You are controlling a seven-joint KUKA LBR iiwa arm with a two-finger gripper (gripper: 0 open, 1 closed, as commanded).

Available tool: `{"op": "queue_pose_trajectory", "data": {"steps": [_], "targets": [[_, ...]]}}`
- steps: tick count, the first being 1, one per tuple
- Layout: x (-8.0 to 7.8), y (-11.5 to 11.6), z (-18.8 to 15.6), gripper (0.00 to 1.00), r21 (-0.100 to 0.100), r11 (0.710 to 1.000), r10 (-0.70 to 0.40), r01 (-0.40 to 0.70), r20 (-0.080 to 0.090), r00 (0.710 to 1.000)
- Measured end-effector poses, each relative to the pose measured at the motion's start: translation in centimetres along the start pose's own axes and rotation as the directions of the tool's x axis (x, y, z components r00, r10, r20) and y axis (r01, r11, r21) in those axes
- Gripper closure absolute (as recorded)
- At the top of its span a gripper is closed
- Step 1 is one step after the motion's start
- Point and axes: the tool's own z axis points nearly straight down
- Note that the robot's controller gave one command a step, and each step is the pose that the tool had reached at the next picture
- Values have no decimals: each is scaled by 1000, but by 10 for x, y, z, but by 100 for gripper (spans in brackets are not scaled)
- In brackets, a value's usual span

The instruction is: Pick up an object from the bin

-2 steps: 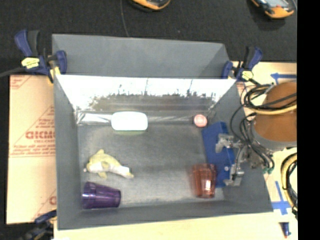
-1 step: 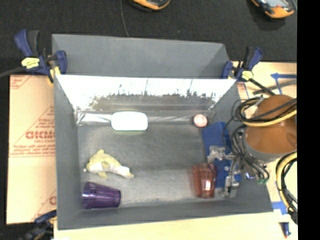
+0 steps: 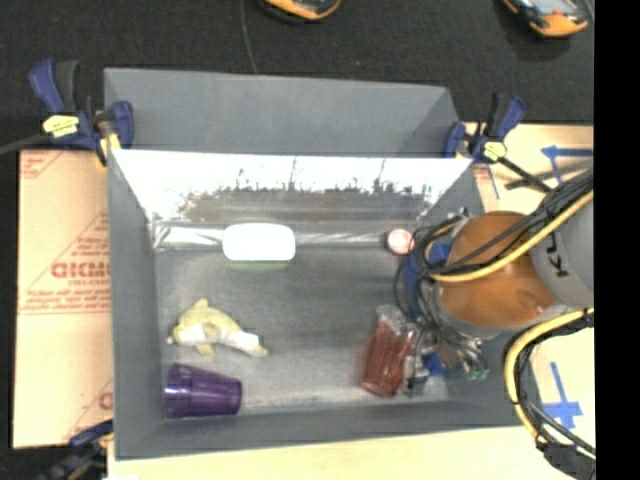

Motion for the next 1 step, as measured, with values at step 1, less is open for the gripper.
{"op": "queue_pose_trajectory", "data": {"steps": [1], "targets": [[0, 0, 0, 100, 0, 1000, -2, 2, 0, 1000]]}}
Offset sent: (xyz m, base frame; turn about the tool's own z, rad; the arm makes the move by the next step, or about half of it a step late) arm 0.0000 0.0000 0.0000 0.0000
